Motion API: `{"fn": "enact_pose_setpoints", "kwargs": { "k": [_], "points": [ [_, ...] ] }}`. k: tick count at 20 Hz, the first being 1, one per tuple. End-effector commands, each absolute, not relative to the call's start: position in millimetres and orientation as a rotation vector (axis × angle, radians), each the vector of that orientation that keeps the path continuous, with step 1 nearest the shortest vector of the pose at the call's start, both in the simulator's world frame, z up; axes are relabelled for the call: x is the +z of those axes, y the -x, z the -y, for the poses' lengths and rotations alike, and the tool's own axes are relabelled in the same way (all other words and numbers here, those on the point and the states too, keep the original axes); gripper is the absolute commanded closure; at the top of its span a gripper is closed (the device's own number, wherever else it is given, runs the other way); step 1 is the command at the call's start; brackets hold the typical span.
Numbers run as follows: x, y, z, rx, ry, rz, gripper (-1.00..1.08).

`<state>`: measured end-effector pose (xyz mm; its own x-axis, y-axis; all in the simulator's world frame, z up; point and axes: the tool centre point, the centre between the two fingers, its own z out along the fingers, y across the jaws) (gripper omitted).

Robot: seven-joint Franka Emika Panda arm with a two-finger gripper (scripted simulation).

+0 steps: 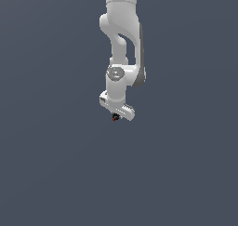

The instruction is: Pick up the object and move it to a goal position.

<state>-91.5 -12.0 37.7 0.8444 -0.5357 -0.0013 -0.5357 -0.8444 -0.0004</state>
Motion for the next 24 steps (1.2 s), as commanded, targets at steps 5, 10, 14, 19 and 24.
{"fn": "enact_pose_setpoints", "kwargs": {
  "k": [5, 10, 14, 19, 24],
  "points": [
    [76.3, 102.4, 28.2, 0.001, 3.015, -0.877, 1.08],
    [114.3, 112.8, 44.3, 0.001, 3.014, -0.878, 1.08],
    [138.5, 118.9, 54.6, 0.001, 3.015, -0.878, 1.08],
    [159.5, 123.6, 63.5, 0.001, 3.016, -0.878, 1.08],
    [168.5, 125.3, 67.4, 0.0, 3.016, -0.878, 1.08]
  ]
}}
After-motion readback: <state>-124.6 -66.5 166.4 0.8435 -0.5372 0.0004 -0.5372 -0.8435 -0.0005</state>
